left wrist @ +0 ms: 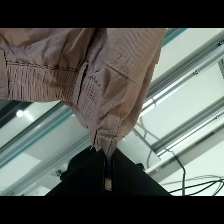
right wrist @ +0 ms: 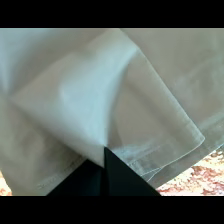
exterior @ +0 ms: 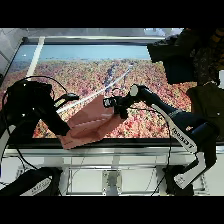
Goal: Fold the clothes and pants, and hang the long-sleeved shirts on hangers.
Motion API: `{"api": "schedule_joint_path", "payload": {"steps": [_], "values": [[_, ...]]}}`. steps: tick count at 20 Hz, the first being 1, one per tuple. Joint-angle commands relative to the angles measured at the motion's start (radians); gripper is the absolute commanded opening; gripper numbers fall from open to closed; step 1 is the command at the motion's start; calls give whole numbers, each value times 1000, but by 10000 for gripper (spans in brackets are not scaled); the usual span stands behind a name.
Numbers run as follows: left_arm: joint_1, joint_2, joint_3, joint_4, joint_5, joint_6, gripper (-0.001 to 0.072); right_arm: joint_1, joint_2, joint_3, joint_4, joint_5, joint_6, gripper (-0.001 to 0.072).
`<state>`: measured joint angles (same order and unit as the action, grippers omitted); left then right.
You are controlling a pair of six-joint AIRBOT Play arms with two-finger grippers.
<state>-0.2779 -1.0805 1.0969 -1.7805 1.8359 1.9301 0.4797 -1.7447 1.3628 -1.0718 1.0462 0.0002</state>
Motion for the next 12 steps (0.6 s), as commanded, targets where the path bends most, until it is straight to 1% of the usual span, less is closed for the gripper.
{"api": "schedule_joint_path", "payload": {"steps": [1,3,4,6,8,9,10,12], "values": [[1,1,0,2,0,1,24,0,-2,4,-13,-60,89,1],[1,1,0,43,-2,9,24,0,13,29,-101,-126,259,0],[1,1,2,97,-23,8,24,-1,29,56,-159,-142,353,-2],[1,1,21,228,-147,8,23,-2,76,124,-232,-145,489,-4],[1,1,79,294,-304,6,23,-1,146,193,-249,-118,578,-5],[1,1,124,301,-365,2,23,-1,186,226,-256,-88,615,-5],[1,1,182,307,-414,-4,23,1,222,257,-266,-52,649,-6],[1,1,303,307,-463,-3,22,1,300,310,-273,7,710,-6]]}}
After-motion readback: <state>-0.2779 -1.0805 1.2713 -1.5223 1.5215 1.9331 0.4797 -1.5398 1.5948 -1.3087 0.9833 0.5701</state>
